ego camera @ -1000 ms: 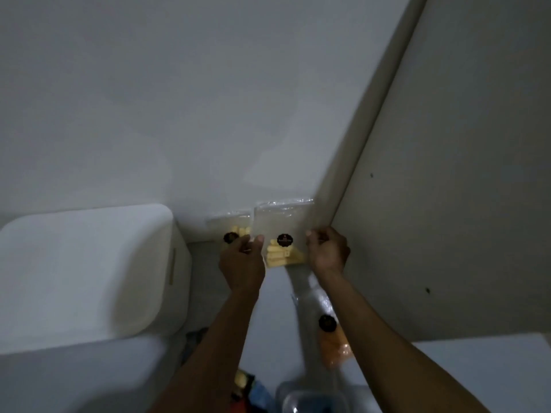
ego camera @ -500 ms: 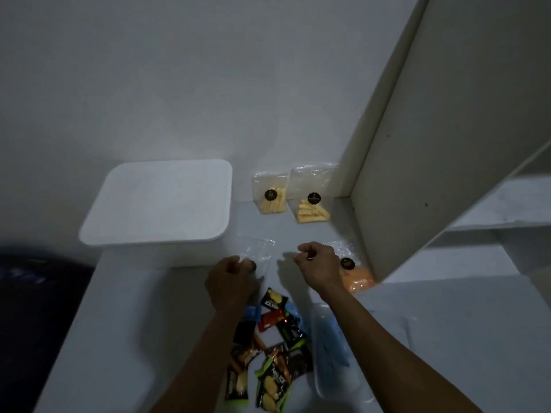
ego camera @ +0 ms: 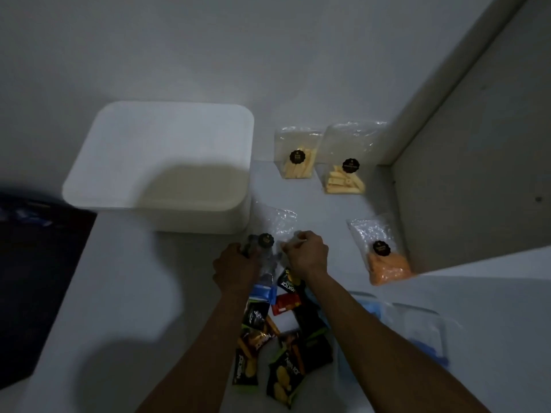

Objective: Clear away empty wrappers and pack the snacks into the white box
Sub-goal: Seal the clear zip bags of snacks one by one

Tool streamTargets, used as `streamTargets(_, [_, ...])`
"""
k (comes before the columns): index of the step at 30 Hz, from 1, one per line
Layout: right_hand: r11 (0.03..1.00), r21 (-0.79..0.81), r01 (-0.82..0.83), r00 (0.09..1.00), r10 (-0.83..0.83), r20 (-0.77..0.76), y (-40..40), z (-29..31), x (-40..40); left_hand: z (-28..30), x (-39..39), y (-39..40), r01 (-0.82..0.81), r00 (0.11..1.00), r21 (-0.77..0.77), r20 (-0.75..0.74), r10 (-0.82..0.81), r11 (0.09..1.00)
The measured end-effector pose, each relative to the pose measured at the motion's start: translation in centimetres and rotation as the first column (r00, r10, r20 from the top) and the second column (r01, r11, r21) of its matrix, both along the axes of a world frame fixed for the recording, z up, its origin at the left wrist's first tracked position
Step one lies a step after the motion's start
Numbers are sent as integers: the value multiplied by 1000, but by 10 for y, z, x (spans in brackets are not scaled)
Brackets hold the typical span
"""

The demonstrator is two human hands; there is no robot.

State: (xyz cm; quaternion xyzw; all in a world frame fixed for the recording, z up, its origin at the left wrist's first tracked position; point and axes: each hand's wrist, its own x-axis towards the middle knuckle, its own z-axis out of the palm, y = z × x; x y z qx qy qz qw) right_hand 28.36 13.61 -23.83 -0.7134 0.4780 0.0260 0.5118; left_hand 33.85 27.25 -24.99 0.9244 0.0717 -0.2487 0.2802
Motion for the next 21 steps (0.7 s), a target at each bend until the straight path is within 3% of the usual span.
streamTargets(7, [990,66,126,992,-123,-42,10,-20,13,-14,2,-3,-6,1000,3,-6,6,1000])
streamTargets(13, [961,190,199,979,-204,8,13,-21,15,-8,0,-8,-93,995,-87,-31,91,992])
streamTargets(17, [958,210,194,965,-225,136,6,-4,-1,13,-10,-13,-90,996,-193,-34,85,977])
streamTargets(21, [988,124,90,932,-128,339,-8,38,-28,49,-29,-18,-27,999,-381,25,39,924])
